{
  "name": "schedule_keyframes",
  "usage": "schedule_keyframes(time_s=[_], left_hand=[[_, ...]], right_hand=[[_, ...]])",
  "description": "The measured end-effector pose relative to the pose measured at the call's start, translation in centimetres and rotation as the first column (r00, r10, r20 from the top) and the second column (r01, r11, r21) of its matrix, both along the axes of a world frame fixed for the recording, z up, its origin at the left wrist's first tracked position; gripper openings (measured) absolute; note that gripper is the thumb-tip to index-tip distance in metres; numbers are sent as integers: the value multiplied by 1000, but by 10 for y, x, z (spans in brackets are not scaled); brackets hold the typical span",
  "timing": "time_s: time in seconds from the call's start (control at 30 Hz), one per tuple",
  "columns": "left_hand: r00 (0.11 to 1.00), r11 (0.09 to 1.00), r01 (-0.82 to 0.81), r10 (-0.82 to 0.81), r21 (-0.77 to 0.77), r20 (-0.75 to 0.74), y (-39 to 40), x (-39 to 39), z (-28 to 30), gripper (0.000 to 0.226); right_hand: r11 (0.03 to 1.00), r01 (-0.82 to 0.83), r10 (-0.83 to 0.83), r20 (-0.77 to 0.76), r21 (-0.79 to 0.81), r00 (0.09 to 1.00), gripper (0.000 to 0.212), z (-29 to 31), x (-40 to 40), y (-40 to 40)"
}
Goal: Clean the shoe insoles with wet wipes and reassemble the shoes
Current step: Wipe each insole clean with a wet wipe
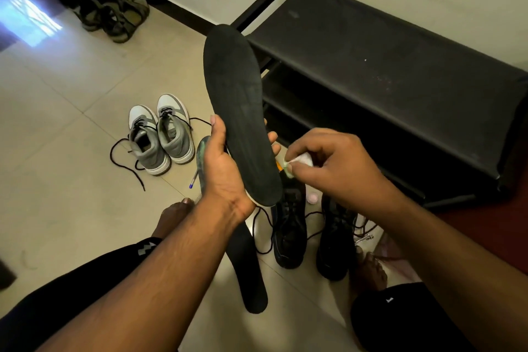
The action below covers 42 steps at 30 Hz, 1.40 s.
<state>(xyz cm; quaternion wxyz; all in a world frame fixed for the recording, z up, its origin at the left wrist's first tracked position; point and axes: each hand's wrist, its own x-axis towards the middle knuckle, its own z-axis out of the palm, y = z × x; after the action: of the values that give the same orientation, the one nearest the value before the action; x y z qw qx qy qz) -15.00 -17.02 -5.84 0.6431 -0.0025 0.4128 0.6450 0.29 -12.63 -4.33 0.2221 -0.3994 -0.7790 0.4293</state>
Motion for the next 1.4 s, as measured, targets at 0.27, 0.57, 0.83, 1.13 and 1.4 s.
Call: schedule_keyframes(time_s=[0.27, 0.57, 0.83, 1.13, 1.4], left_hand=[[998, 997, 38, -35, -62, 46, -1, 0, -2, 70], [992, 994, 87, -81, -70, 92, -2, -3, 1, 75], [993, 996, 62, -55, -68, 105, -1, -1, -4, 70], [975, 982, 178, -168, -57, 145, -3, -1, -6, 73], [977, 981, 183, -174, -67, 125, 0, 2, -9, 73]], right_hand=[[965, -244, 215, 242, 94, 946, 9, -9, -2, -2], [952, -305, 304, -53, -10, 951, 12, 10, -2, -10], [947, -190, 141, 196, 260, 970, 10, -8, 14, 18], [915, -336, 303, 169, 224, 938, 13, -10, 6, 5], [945, -171, 194, -56, 279, 980, 10, 6, 8, 3]])
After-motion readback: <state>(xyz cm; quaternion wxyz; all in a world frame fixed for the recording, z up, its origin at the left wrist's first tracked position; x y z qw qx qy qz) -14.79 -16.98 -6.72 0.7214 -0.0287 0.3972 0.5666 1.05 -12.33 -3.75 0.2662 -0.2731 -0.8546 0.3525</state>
